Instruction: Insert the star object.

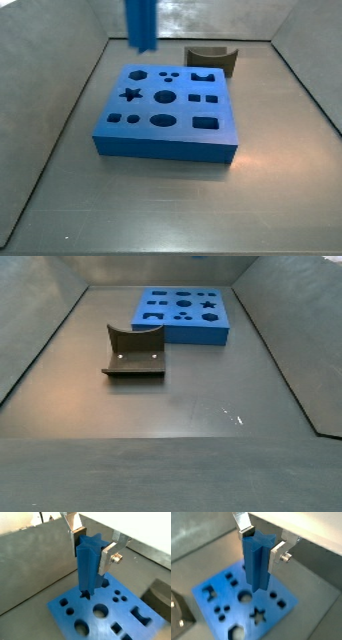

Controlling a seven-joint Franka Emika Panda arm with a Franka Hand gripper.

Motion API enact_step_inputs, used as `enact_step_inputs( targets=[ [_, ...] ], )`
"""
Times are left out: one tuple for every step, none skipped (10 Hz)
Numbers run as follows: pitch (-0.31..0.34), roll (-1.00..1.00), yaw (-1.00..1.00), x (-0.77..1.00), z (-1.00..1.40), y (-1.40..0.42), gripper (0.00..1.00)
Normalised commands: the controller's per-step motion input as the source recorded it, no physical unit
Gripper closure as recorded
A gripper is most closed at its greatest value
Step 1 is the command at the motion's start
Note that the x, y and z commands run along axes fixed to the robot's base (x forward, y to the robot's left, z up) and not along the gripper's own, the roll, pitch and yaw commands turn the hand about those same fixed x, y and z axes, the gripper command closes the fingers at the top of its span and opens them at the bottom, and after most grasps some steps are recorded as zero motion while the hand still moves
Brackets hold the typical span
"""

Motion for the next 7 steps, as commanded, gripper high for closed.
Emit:
enact_step_inputs(
  targets=[
    [-0.121, -0.03, 0.29, -0.41, -0.96, 0.35, 1.0],
    [-0.154, -0.05, 0.22, -0.37, -0.89, 0.29, 1.0],
    [-0.169, -0.1, 0.13, -0.41, -0.81, 0.27, 1.0],
    [-0.079, -0.1, 0.02, -0.15, -0.51, 0.12, 1.0],
    [-0.03, -0.04, 0.0, -0.1, -0.42, 0.11, 1.0],
    [0.0, 0.0, 0.0, 0.0, -0.57, 0.12, 1.0],
    [0.0, 0.0, 0.0, 0.0, -0.57, 0.1, 1.0]
  ],
)
